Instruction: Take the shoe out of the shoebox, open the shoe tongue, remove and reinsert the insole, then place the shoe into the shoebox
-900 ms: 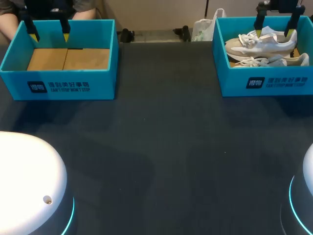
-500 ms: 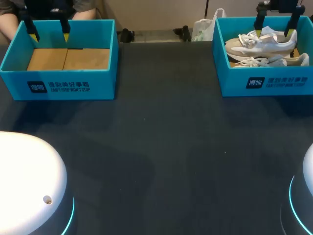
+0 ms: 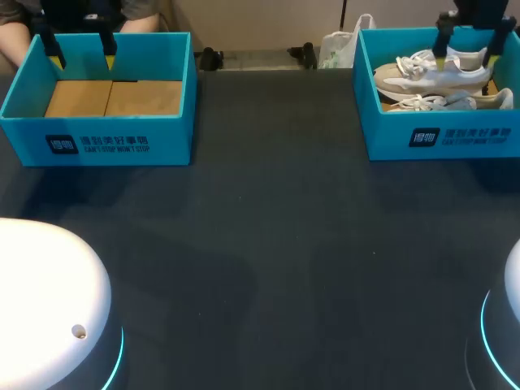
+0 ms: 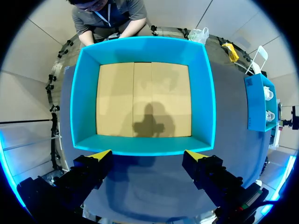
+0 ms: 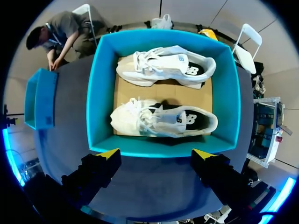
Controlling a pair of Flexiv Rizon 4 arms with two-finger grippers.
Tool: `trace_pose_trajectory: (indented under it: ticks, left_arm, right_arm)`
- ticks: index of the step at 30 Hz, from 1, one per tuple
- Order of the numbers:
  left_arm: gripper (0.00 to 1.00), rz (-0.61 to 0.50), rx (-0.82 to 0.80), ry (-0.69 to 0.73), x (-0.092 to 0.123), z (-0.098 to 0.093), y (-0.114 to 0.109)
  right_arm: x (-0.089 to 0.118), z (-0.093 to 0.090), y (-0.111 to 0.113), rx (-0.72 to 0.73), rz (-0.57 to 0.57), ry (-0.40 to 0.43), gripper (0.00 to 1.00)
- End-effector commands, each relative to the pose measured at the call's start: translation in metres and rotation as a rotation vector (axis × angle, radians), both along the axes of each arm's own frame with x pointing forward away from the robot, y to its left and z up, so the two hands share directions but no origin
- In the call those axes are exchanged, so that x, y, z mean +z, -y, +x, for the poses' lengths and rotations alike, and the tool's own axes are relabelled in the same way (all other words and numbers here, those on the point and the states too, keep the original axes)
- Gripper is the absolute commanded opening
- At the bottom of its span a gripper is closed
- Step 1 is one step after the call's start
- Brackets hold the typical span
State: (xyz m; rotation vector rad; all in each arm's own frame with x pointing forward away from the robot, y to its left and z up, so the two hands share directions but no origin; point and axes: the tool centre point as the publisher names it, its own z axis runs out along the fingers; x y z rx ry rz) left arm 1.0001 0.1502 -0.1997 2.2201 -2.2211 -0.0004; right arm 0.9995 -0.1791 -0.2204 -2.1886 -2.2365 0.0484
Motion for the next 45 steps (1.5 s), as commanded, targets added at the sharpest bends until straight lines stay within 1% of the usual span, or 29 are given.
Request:
trace_pose_trajectory:
  ticks: [1, 9, 20, 31, 35, 45]
  left_arm:
    - [1.00, 0.000, 0.000, 0.000, 0.000, 0.000, 0.000]
    - [1.00, 0.000, 0.000, 0.000, 0.000, 0.000, 0.000]
    - [1.00, 0.000, 0.000, 0.000, 0.000, 0.000, 0.000]
    - [1.00, 0.000, 0.000, 0.000, 0.000, 0.000, 0.000]
    - [1.00, 0.000, 0.000, 0.000, 0.000, 0.000, 0.000]
    - [1.00, 0.000, 0.000, 0.000, 0.000, 0.000, 0.000]
  right_arm:
    - [-0.010, -0.002, 0.017, 0.014, 0.024, 0.009, 1.00]
    - [-0.023, 0.002, 0.037, 0.035, -0.006, 0.013, 1.00]
    - [-0.039, 0.014, 0.071, 0.018, -0.022, 0.025, 1.00]
    - [-0.065, 0.026, 0.104, 0.018, -0.028, 0.020, 1.00]
    - [-0.073, 0.028, 0.113, 0.013, -0.021, 0.018, 1.00]
    - [-0.088, 0.030, 0.125, 0.003, -0.021, 0.027, 1.00]
